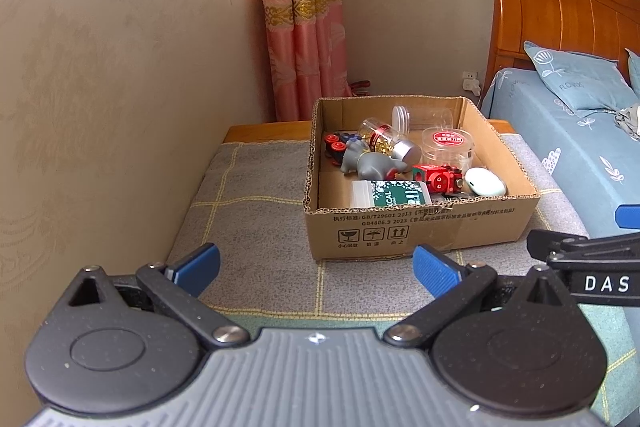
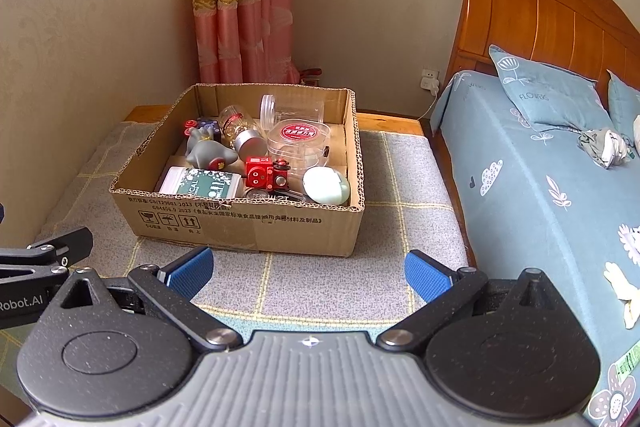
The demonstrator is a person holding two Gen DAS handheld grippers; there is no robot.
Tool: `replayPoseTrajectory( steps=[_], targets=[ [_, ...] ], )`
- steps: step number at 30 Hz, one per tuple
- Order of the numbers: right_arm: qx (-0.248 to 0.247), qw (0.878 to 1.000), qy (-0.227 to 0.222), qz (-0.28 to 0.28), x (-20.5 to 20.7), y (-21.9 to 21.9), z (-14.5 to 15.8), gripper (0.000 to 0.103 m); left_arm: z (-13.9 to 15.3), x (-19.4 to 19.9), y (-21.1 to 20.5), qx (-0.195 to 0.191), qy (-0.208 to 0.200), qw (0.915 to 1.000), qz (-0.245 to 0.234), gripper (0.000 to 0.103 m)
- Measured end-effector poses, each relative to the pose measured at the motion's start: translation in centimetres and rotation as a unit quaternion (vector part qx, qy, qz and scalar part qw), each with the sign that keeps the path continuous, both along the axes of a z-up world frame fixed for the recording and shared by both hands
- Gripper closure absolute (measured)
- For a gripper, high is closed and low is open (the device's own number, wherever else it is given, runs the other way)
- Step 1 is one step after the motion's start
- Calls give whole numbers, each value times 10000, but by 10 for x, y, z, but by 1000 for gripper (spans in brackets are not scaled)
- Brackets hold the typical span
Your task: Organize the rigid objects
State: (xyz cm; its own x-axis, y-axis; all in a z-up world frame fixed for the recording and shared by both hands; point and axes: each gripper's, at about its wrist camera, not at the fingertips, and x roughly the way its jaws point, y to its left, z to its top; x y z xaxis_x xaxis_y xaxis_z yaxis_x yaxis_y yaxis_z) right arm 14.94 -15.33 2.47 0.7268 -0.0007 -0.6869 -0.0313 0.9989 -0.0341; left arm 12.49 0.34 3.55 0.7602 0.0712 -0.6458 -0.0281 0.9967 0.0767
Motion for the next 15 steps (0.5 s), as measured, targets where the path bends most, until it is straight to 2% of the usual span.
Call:
replayPoseTrajectory(
  steps=[15],
  targets=[
    [21, 10000, 1, 2, -1, -2, 0, 0, 0, 0, -2, 34, 2, 10000, -17, 1]
  ],
)
